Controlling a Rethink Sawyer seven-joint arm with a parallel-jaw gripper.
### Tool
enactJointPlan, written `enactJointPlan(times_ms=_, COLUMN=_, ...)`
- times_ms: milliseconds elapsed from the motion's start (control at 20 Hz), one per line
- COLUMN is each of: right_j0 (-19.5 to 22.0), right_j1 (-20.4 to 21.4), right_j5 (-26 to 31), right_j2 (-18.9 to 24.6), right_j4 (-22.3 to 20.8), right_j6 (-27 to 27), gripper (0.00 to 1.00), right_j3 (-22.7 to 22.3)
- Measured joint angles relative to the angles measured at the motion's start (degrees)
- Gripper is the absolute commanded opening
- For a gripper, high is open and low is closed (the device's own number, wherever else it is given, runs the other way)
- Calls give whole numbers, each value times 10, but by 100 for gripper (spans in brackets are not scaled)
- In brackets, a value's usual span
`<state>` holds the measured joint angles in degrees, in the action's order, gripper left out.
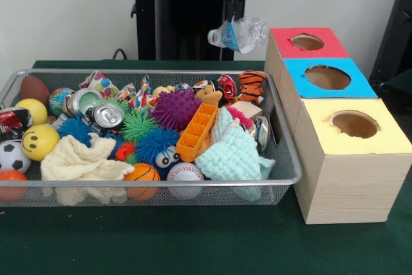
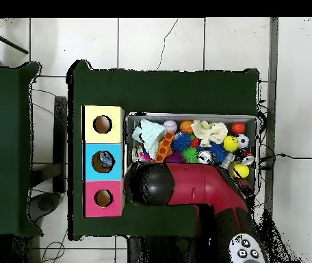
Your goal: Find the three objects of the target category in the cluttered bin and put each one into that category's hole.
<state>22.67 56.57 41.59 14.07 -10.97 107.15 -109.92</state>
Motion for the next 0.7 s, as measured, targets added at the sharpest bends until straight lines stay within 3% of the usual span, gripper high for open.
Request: enactJointPlan(times_ms=700, right_j0=-120, right_j1=-3, right_j5=0, right_j2=-74, right_j4=85, right_j6=11, gripper=0, right_j3=-5)
